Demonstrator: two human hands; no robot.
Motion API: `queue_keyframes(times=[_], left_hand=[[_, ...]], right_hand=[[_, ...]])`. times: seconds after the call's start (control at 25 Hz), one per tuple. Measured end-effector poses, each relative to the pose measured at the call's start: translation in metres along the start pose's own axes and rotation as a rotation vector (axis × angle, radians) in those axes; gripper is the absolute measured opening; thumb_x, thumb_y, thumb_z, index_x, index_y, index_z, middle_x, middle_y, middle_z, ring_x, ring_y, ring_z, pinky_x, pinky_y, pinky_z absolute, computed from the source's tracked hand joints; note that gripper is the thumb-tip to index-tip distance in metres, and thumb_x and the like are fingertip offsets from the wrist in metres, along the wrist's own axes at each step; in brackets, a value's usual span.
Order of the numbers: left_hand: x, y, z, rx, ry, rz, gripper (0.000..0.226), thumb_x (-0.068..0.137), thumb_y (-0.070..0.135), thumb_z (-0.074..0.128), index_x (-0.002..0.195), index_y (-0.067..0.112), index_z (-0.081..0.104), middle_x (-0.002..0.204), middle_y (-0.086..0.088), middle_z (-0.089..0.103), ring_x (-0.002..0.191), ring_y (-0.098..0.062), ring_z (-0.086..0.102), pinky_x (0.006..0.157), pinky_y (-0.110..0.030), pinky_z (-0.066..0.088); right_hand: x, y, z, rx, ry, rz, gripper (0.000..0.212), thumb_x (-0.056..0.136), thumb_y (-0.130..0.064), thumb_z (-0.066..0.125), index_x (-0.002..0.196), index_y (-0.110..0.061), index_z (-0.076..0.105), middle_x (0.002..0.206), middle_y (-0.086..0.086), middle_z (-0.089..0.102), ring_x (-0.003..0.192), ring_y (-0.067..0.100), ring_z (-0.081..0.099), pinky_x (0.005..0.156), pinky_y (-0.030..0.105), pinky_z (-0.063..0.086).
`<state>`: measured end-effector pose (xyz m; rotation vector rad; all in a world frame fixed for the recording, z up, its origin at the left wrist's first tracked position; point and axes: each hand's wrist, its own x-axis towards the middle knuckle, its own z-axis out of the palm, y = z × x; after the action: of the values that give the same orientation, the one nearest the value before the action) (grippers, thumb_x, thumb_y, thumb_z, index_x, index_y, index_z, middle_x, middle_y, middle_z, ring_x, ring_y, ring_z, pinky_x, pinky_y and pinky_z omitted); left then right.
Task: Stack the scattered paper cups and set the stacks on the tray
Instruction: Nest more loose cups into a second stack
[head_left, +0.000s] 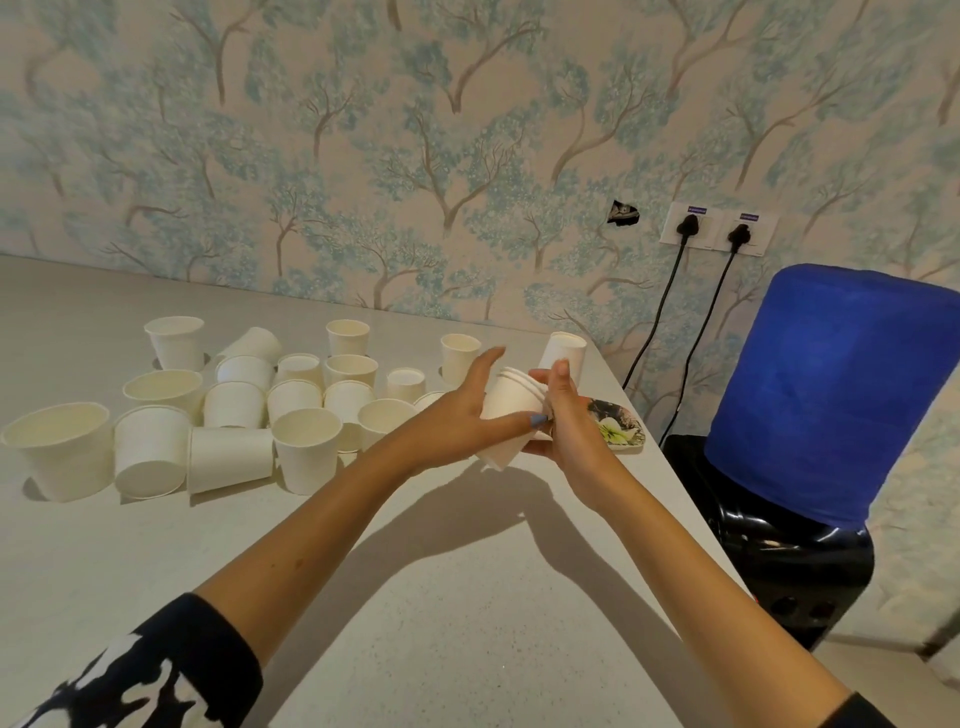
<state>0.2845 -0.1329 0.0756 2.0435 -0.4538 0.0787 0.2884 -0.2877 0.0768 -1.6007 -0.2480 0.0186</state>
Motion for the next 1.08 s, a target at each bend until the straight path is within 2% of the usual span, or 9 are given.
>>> queue_keyframes(times=[0.08,0.2,0.28,0.36,0.44,0.56,0.68,0.88,1.08], left_hand=[[-0.002,-0.002,-0.008,0.066,0.08,0.105,0.075,0.076,0.065,0.06,0.134,0.06,0.013,0.119,0.018,0.045,0.093,-0.005,0.059,0.065,-0.015,0.048],[-0.009,-0.004,-0.035,0.111,0.233,0.161,0.048,0.08,0.058,0.061,0.118,0.046,0.034,0.106,0.013,0.054,0.09,-0.008,0.06,0.062,-0.017,0.048],[-0.018,-0.006,-0.064,0.076,0.323,0.169,0.042,0.081,0.056,0.062,0.11,0.038,0.038,0.097,0.015,0.055,0.084,-0.004,0.059,0.059,-0.019,0.049],[-0.029,-0.009,-0.096,0.012,0.369,0.18,0.042,0.081,0.056,0.064,0.108,0.035,0.039,0.096,0.015,0.056,0.082,-0.004,0.06,0.061,-0.023,0.054],[-0.042,-0.016,-0.125,-0.016,0.381,0.185,0.045,0.08,0.055,0.064,0.112,0.036,0.039,0.099,0.013,0.055,0.084,-0.009,0.062,0.063,-0.026,0.057],[-0.062,-0.031,-0.157,-0.015,0.382,0.167,0.051,0.079,0.056,0.063,0.118,0.039,0.035,0.103,0.016,0.052,0.087,-0.009,0.061,0.062,-0.022,0.056],[-0.082,-0.045,-0.175,-0.025,0.361,0.153,0.059,0.074,0.061,0.063,0.121,0.04,0.033,0.103,0.02,0.05,0.084,-0.003,0.06,0.057,-0.013,0.05],[-0.108,-0.063,-0.185,-0.023,0.256,0.195,0.059,0.075,0.061,0.066,0.12,0.047,0.032,0.106,0.023,0.05,0.088,0.016,0.054,0.059,-0.007,0.047],[-0.122,-0.073,-0.197,-0.044,0.227,0.206,0.057,0.07,0.069,0.064,0.113,0.059,0.029,0.111,0.028,0.048,0.092,0.009,0.055,0.061,-0.007,0.048]], right_hand=[[0.003,0.0,0.015,-0.026,-0.023,0.0,0.052,0.075,-0.071,0.03,0.11,-0.039,0.052,0.127,0.008,0.058,0.115,0.022,0.058,0.094,0.048,0.05],[0.015,-0.002,0.036,-0.032,0.018,-0.034,0.057,0.083,-0.067,0.025,0.122,-0.032,0.047,0.129,0.004,0.055,0.119,0.02,0.053,0.099,0.049,0.044],[0.027,-0.001,0.05,-0.052,0.069,-0.046,0.055,0.09,-0.062,0.023,0.127,-0.028,0.044,0.123,0.001,0.057,0.117,0.019,0.051,0.095,0.044,0.044],[0.036,0.005,0.063,-0.156,0.112,-0.058,0.046,0.093,-0.058,0.033,0.126,-0.029,0.044,0.12,-0.001,0.055,0.113,0.017,0.052,0.081,0.029,0.045],[0.046,0.015,0.069,-0.362,0.126,-0.056,0.038,0.092,-0.047,0.051,0.127,-0.033,0.045,0.123,0.001,0.05,0.106,0.014,0.051,0.076,0.022,0.043],[0.063,0.028,0.075,-0.821,0.051,0.005,0.052,0.089,-0.037,0.06,0.137,-0.035,0.04,0.134,0.012,0.04,0.119,0.027,0.043,0.097,0.037,0.039],[0.072,0.036,0.08,-1.102,0.032,0.117,0.061,0.087,-0.041,0.062,0.141,-0.034,0.035,0.143,0.016,0.034,0.129,0.034,0.038,0.101,0.043,0.037],[0.06,0.048,0.093,-1.158,0.214,0.131,0.064,0.079,-0.036,0.072,0.132,-0.03,0.037,0.13,0.012,0.046,0.111,0.031,0.051,0.087,0.043,0.05],[0.047,0.049,0.112,-1.156,0.417,0.1,0.043,0.081,-0.025,0.07,0.116,-0.018,0.045,0.117,0.01,0.058,0.1,0.03,0.058,0.079,0.044,0.054]])
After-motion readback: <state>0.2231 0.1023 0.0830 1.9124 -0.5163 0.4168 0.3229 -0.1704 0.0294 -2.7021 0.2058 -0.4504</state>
